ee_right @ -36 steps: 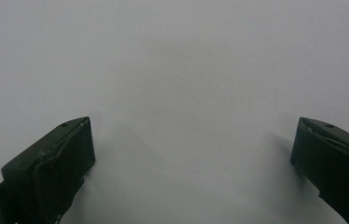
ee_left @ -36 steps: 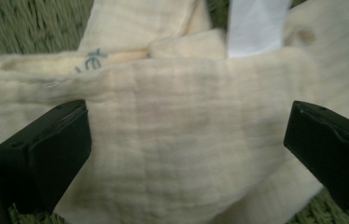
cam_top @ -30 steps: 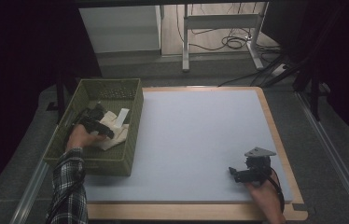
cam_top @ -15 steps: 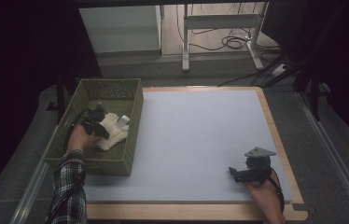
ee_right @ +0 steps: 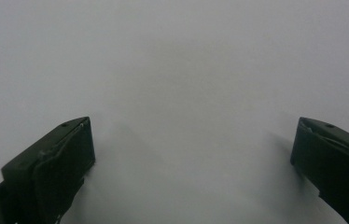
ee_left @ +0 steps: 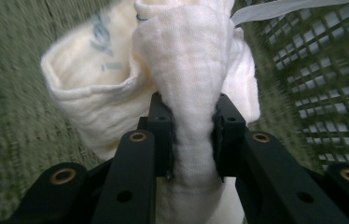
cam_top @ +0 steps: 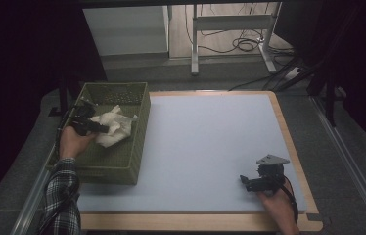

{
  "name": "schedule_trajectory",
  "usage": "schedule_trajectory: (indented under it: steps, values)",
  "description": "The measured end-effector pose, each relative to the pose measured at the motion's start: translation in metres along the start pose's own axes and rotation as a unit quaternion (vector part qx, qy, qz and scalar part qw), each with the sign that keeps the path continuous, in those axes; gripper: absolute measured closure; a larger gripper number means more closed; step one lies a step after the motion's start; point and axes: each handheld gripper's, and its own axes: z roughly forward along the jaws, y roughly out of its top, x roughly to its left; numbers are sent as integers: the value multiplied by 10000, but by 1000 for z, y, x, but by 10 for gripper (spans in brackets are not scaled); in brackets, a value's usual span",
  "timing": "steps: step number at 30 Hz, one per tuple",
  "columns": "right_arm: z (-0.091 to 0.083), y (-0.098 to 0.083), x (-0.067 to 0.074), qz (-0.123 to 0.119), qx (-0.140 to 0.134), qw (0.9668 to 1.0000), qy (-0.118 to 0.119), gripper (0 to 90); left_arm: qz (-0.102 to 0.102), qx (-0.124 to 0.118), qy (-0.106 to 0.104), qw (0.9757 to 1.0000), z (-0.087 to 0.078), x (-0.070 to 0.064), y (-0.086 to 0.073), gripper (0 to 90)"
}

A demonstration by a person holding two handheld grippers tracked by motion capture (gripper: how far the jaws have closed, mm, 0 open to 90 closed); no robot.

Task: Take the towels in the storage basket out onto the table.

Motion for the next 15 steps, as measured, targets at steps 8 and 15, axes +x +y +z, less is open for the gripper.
schedule_trajectory:
  steps: [8,15]
  values:
    - [0,0,0,0,1,10000,-1,0,213,-347,15,9992,-35,-16,8,734]
    - [0,0,0,1,-1,10000,-1,0,416,-701,-49,9967,-61,-35,17,728]
